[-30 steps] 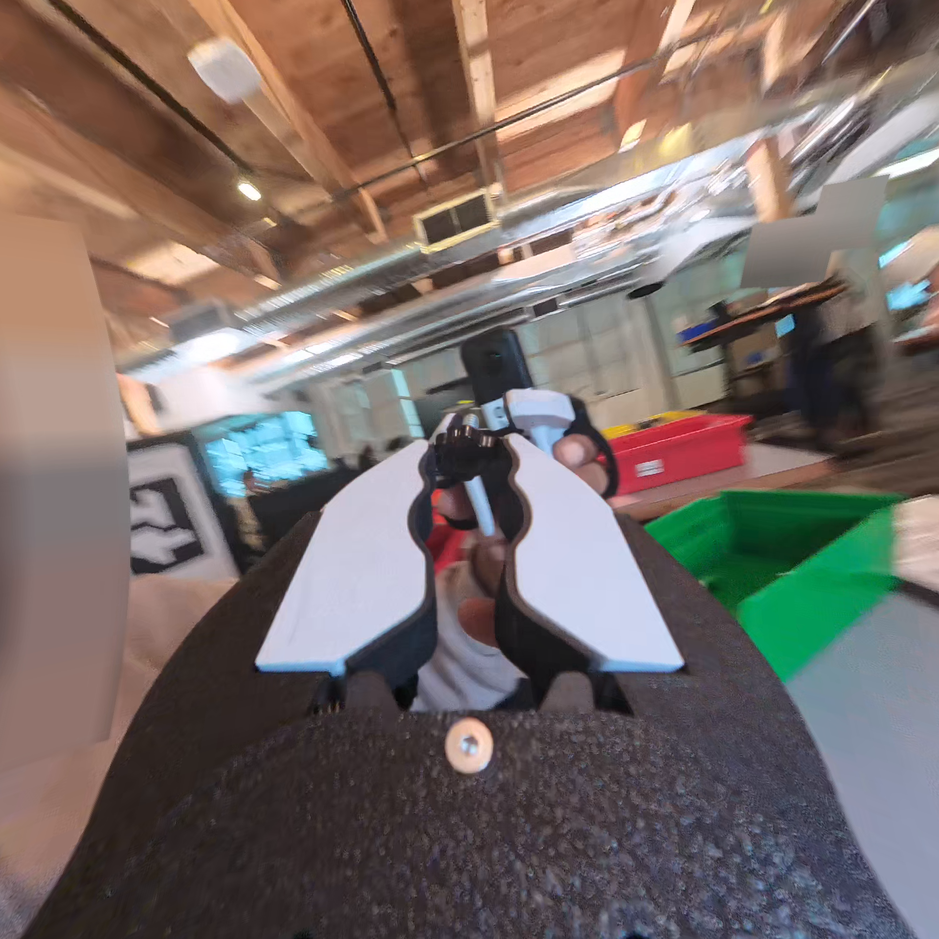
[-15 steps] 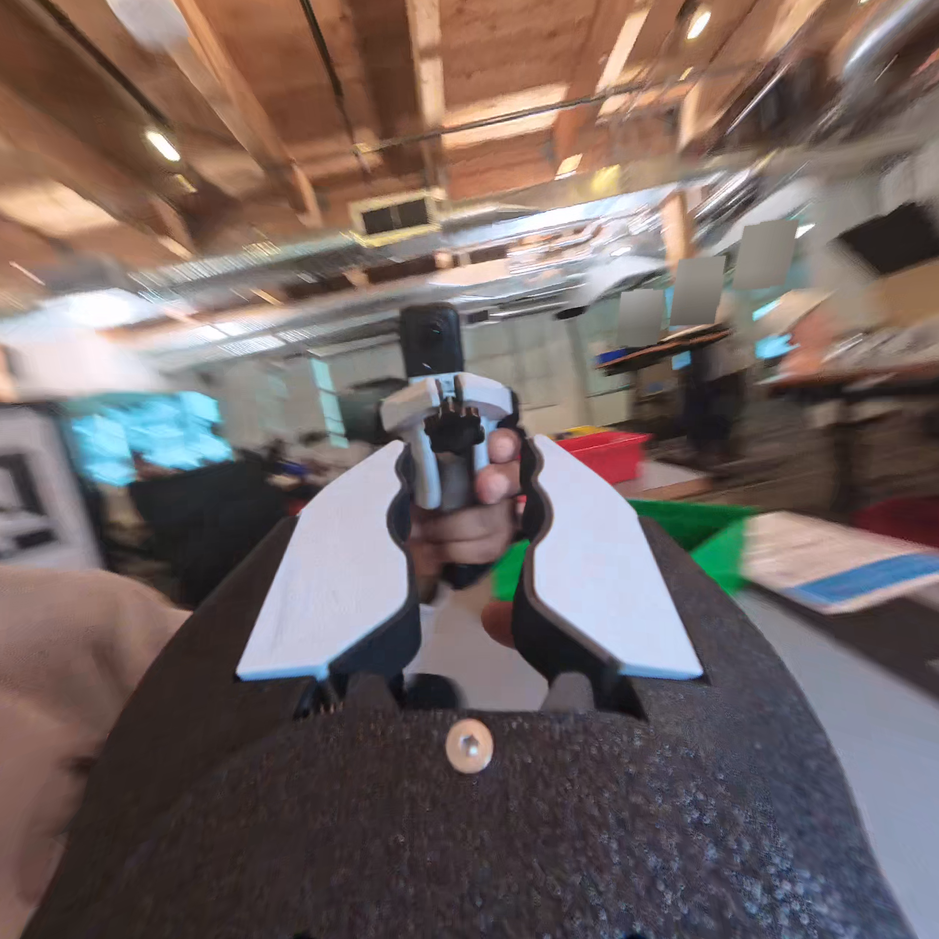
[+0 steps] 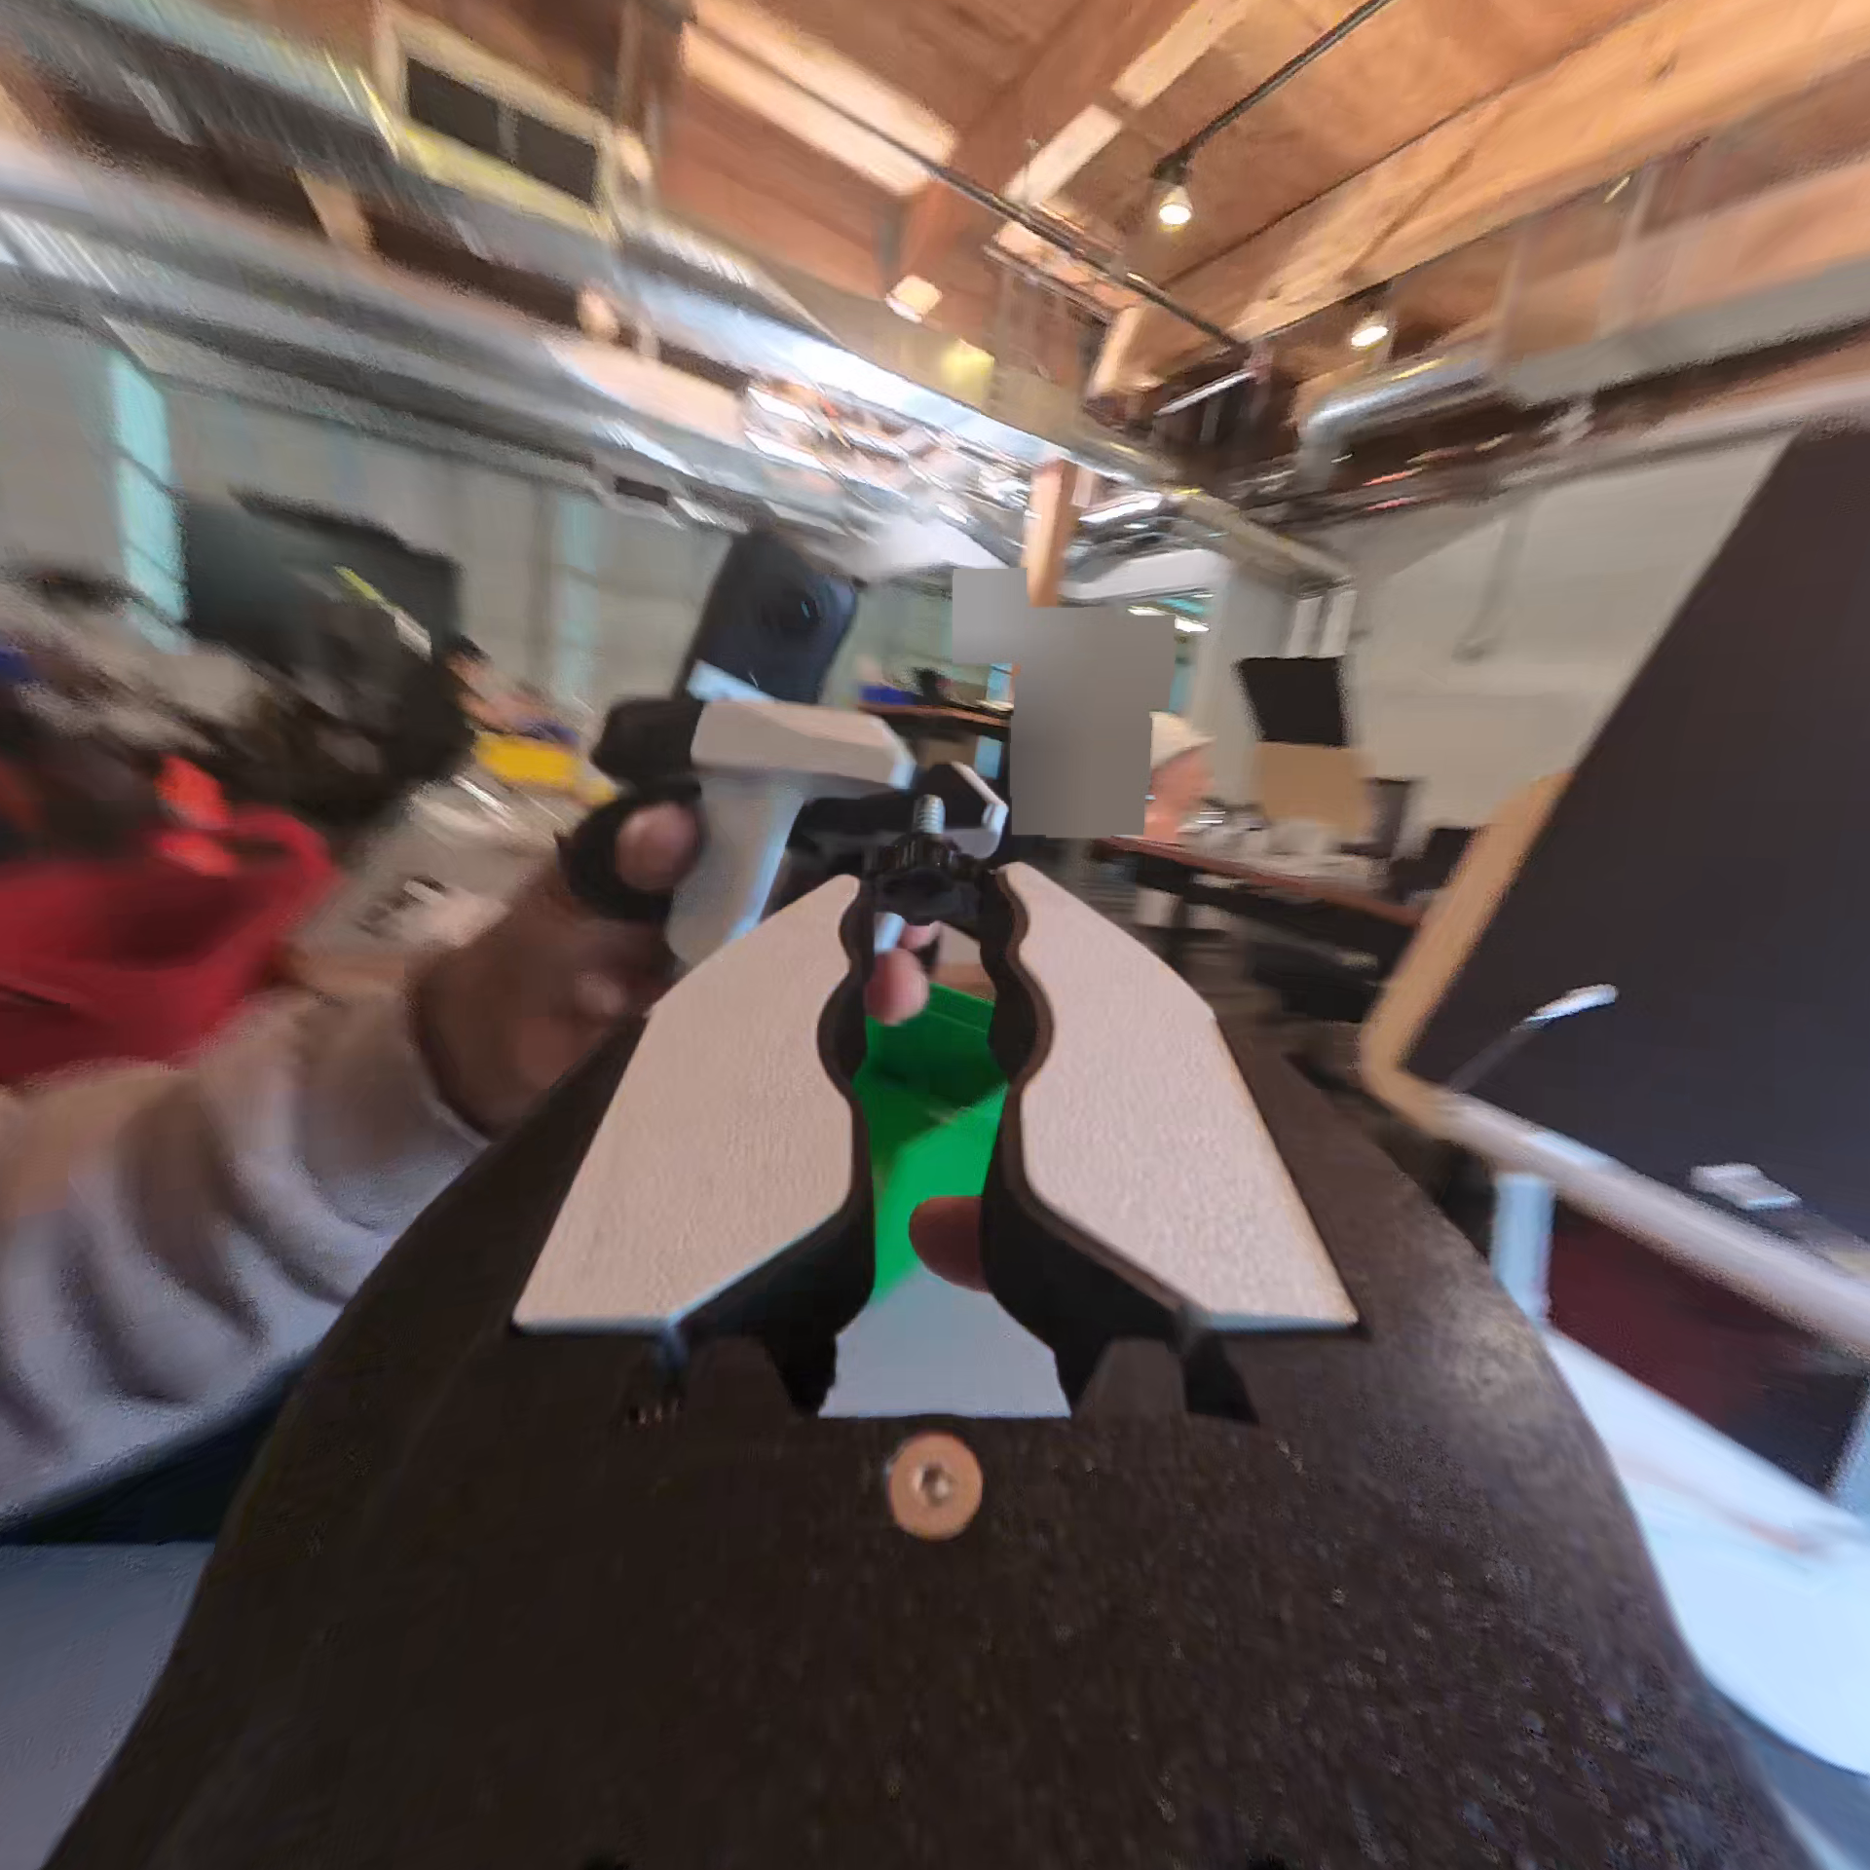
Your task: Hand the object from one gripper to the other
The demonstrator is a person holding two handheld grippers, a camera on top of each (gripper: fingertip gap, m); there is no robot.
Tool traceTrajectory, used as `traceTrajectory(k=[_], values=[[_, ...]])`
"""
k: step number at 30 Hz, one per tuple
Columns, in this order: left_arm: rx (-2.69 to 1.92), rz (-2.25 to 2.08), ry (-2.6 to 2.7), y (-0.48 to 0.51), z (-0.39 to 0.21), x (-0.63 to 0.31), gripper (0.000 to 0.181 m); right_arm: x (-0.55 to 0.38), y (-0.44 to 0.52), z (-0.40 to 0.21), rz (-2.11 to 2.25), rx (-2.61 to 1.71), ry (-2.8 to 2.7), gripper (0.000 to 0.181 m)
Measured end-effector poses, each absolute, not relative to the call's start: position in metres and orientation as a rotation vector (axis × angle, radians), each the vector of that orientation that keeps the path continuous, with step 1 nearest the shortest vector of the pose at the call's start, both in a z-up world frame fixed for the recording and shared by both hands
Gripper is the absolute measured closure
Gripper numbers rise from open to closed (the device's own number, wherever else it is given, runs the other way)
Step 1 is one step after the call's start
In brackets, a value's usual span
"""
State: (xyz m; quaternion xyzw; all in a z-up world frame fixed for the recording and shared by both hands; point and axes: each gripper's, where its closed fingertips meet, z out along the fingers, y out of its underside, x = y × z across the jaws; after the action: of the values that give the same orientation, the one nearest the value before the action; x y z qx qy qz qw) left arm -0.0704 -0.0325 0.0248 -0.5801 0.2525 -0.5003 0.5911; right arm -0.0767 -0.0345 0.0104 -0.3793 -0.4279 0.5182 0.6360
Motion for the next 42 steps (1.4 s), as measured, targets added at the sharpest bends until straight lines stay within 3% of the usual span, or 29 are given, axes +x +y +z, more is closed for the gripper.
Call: traceTrajectory(k=[2,6,15,21,29,42], values=[[-1.280,-1.153,0.635,-0.038,0.030,-0.071,0.154,-0.068,-0.034,0.021,1.537,-0.919,-0.909,0.162],[-1.205,-1.117,0.681,-0.044,0.035,-0.073,0.152,-0.055,-0.042,0.031,2.054,-0.894,-0.874,0.162],[-1.165,-1.100,0.813,-0.058,0.029,-0.059,0.175,-0.064,-0.059,0.020,2.334,-0.951,-0.958,0.161],[-1.294,-1.037,0.715,-0.038,0.022,-0.071,0.175,-0.065,-0.034,0.015,1.673,-0.910,-0.998,0.150],[-1.494,-0.878,0.659,-0.010,-0.007,-0.075,0.175,-0.072,-0.013,-0.004,0.726,-0.850,-1.186,0.149],[-1.579,-0.527,0.753,0.000,-0.028,-0.069,0.175,-0.088,0.002,-0.035,0.494,-0.989,-1.266,0.160]])
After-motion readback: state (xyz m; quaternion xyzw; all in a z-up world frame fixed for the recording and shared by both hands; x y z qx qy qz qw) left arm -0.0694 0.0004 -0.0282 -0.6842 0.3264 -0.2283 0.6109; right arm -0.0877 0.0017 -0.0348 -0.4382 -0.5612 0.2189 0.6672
